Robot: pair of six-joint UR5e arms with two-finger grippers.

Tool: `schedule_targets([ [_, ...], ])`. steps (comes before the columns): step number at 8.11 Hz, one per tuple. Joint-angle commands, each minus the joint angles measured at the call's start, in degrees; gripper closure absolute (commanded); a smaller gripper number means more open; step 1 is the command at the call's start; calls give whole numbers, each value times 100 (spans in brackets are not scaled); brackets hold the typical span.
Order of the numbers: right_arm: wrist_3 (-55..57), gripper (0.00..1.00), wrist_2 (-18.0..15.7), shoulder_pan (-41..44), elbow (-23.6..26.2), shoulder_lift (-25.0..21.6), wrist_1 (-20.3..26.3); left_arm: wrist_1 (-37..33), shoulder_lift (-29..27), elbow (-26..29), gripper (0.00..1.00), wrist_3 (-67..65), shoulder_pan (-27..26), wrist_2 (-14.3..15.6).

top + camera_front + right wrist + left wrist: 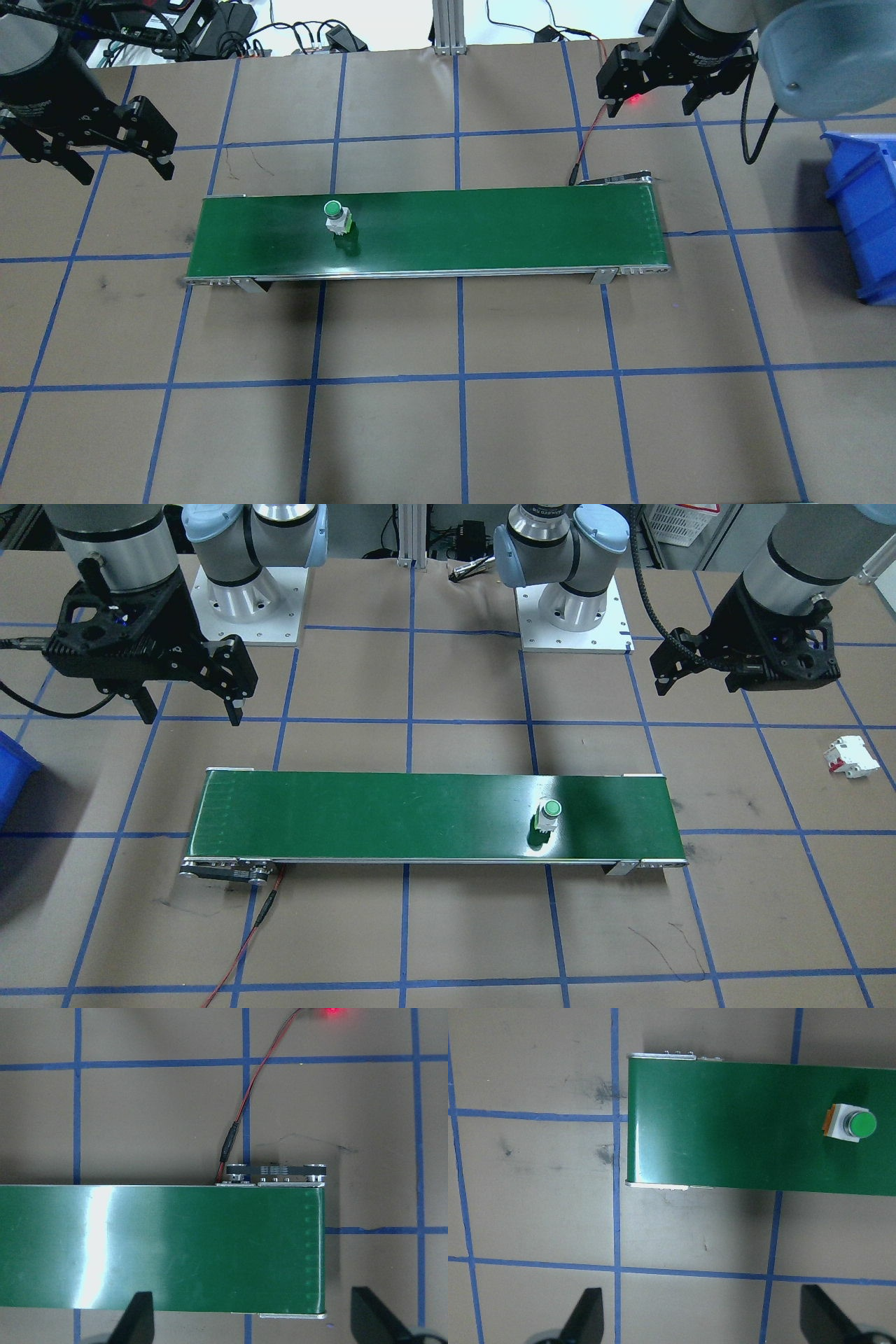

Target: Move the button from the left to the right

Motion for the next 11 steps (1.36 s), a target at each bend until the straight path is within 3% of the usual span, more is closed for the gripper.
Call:
schedule_targets([
  [1, -37, 0, 741, -98, 22, 363, -6, -27, 14, 21, 0, -187, -49, -44],
  [2, -29, 0, 1031, -98, 135, 459, -50, 25, -3, -23, 0, -328, -84, -140],
  [3, -11, 0, 1435, -89, 267, 573, -268, 52, -21, -49, 0, -764, -101, -532],
  [4, 67, 0, 1630, -89, 373, 696, -522, 95, -12, -50, 0, -768, -102, -536],
  [11, 885, 0, 2062, 341, 549, 1329, -1087, 104, 40, -67, 0, -786, -110, -519],
])
